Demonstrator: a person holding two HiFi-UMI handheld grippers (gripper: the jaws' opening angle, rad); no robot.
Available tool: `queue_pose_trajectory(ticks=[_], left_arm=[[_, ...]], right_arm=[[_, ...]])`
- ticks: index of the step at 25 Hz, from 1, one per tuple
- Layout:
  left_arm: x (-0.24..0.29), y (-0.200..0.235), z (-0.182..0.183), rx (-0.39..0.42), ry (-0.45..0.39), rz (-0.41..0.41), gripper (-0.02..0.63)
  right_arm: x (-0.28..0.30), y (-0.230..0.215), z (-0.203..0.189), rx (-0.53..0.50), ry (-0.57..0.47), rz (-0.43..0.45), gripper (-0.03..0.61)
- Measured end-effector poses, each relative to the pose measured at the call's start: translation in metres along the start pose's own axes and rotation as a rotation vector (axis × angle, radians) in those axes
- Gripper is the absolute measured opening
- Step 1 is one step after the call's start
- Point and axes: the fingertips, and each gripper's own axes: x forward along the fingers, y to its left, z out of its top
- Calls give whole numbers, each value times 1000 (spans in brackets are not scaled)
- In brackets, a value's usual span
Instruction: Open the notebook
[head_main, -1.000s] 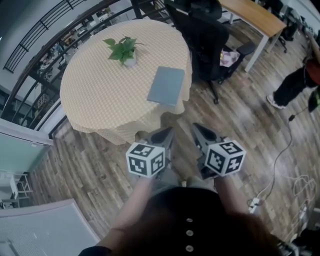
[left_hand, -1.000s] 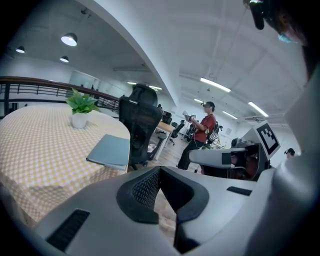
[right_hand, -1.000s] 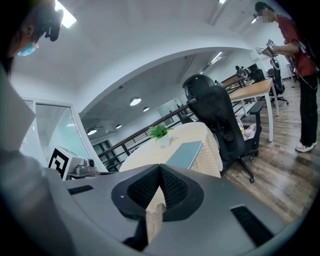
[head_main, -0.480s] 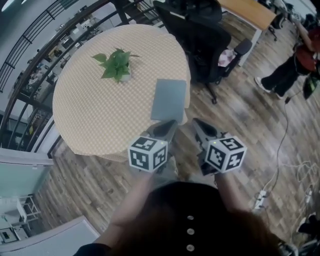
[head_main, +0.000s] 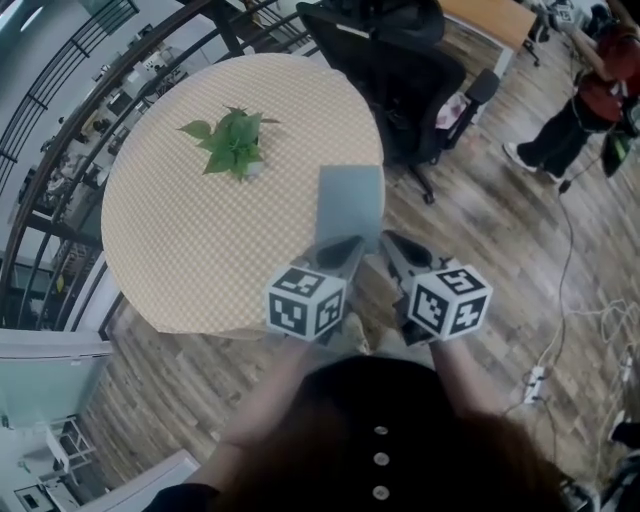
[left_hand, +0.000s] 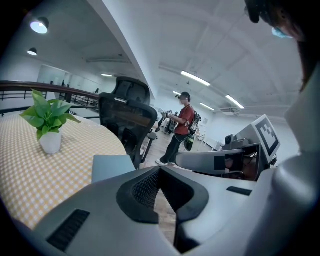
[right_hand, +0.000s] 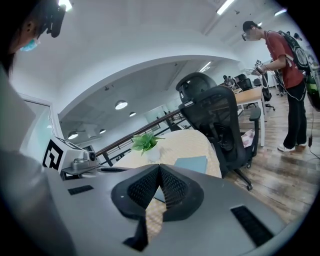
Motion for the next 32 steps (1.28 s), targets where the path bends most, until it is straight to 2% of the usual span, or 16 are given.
queue_pose_trajectory(ticks=[14,32], left_arm=[[9,-12,-9,19,36,-68,9],[34,1,-10,55,93,43,9]], right_arm=[[-8,-5,-10,20,6,-54,11],[1,-36,-2,45,57,-26,11]])
